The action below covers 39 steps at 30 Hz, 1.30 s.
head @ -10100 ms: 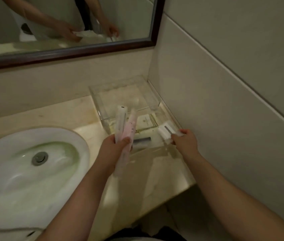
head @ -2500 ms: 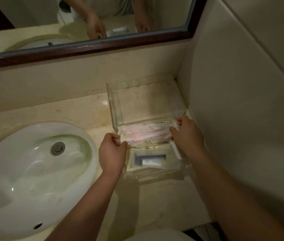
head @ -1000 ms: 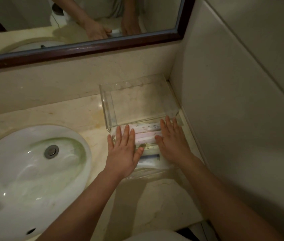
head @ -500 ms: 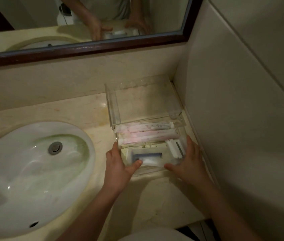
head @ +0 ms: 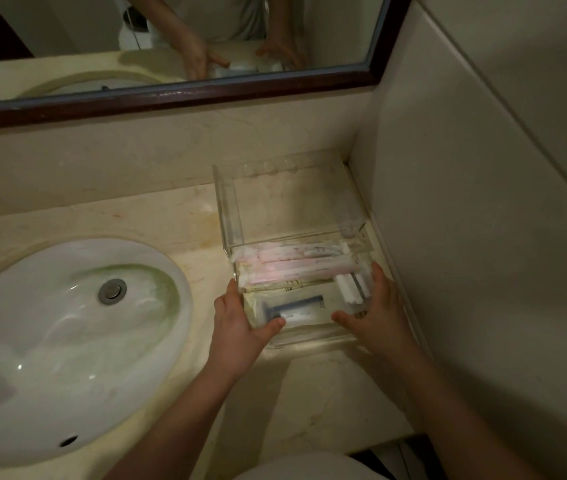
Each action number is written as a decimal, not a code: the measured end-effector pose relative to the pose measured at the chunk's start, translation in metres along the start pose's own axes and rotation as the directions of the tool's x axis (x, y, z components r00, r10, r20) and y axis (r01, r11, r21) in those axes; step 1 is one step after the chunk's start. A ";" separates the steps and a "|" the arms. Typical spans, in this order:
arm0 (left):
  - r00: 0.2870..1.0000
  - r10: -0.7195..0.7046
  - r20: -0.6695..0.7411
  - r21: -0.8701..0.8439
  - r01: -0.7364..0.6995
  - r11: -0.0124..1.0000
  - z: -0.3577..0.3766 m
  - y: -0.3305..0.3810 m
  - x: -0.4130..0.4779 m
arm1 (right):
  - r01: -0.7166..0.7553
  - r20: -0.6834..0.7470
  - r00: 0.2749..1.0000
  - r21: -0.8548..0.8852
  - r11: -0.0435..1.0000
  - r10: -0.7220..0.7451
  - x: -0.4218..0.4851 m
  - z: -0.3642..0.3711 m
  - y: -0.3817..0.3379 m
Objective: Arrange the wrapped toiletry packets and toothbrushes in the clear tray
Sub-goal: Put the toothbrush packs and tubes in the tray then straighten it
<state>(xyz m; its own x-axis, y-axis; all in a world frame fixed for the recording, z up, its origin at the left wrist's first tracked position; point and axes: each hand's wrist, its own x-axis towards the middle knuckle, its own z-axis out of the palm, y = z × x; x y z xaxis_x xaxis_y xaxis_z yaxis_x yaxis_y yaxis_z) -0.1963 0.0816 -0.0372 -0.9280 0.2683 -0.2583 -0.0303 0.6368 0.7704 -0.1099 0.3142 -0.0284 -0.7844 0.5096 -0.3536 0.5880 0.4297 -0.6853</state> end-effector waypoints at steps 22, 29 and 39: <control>0.991 -0.114 -0.074 -0.185 0.099 0.978 0.007 0.024 0.010 | -0.043 -0.176 0.976 0.419 0.907 0.127 0.029 0.001 -0.021; 0.966 -0.227 -0.122 -0.259 0.190 0.947 0.004 0.035 0.028 | -0.033 -0.127 0.988 0.401 0.915 0.091 0.041 0.007 -0.030; 0.939 -0.282 -0.195 -0.348 0.202 0.915 0.008 0.039 0.051 | 0.061 -0.124 0.992 0.301 0.952 -0.024 0.043 0.008 -0.032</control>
<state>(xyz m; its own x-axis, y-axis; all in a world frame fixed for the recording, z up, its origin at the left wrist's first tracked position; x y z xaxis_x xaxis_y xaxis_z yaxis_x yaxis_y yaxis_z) -0.2420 0.1256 -0.0252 -0.9357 -0.0683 -0.3462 -0.3448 0.3858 0.8557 -0.1642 0.3167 -0.0265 -0.7680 0.5874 -0.2554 0.4525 0.2154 -0.8653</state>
